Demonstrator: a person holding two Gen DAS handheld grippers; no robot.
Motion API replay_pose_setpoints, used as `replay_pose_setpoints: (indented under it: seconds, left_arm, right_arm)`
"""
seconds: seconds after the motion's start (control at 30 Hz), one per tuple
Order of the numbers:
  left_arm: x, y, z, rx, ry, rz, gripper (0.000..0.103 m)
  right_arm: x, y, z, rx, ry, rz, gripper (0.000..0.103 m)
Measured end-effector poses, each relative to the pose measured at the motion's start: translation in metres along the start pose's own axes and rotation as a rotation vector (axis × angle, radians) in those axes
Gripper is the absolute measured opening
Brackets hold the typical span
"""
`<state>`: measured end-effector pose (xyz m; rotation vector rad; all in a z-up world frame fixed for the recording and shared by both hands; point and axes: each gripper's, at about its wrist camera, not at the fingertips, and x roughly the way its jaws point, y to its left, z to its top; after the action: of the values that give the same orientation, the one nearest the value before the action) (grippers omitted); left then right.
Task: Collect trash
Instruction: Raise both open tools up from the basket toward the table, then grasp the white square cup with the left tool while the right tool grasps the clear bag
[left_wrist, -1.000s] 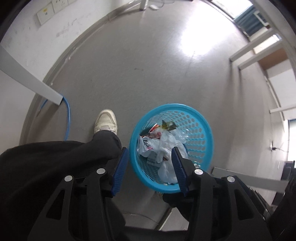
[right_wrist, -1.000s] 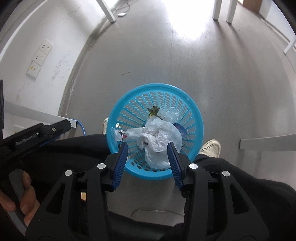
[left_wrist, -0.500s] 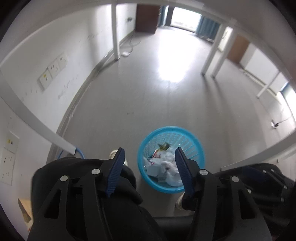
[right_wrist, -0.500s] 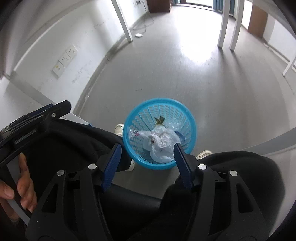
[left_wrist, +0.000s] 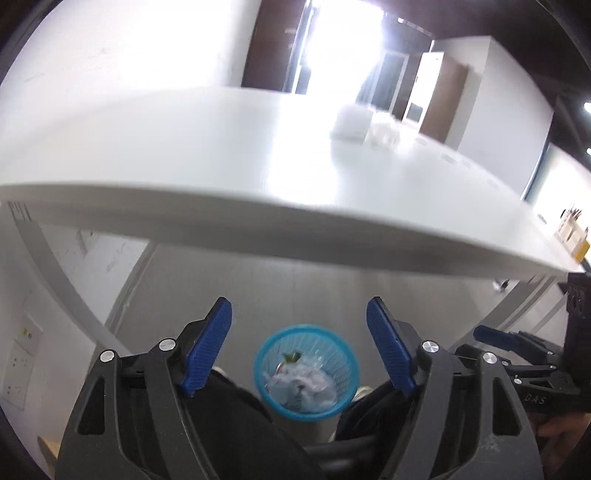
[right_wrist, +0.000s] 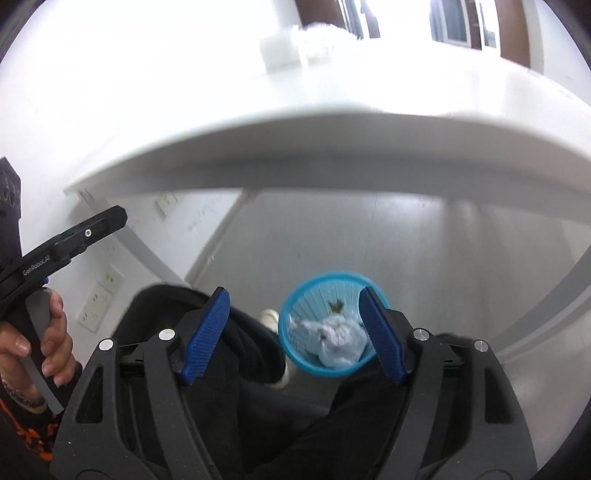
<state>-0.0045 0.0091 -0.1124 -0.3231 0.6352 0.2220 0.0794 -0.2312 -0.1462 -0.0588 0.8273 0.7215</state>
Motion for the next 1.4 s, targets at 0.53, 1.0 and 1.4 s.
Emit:
replay_pose_setpoints:
  seconds: [0.53,1.0,1.4]
  left_arm:
    - [-0.005,-0.034,0.085,0.055,-0.134,-0.053,0.097]
    - [0.045,-0.052,0.165,0.080,-0.120,-0.027,0.097]
    - [0.100,-0.040,0.214,0.010,0.004,-0.080,0.097]
  right_arm:
    - [-0.046,0.003,0.098,-0.029,-0.245,0.013,0.089]
    - [-0.021,-0.021,0.198,-0.042,-0.264,-0.055,0.094]
    - [0.028,-0.052,0.253,0.032,-0.174,-0.018,0.094]
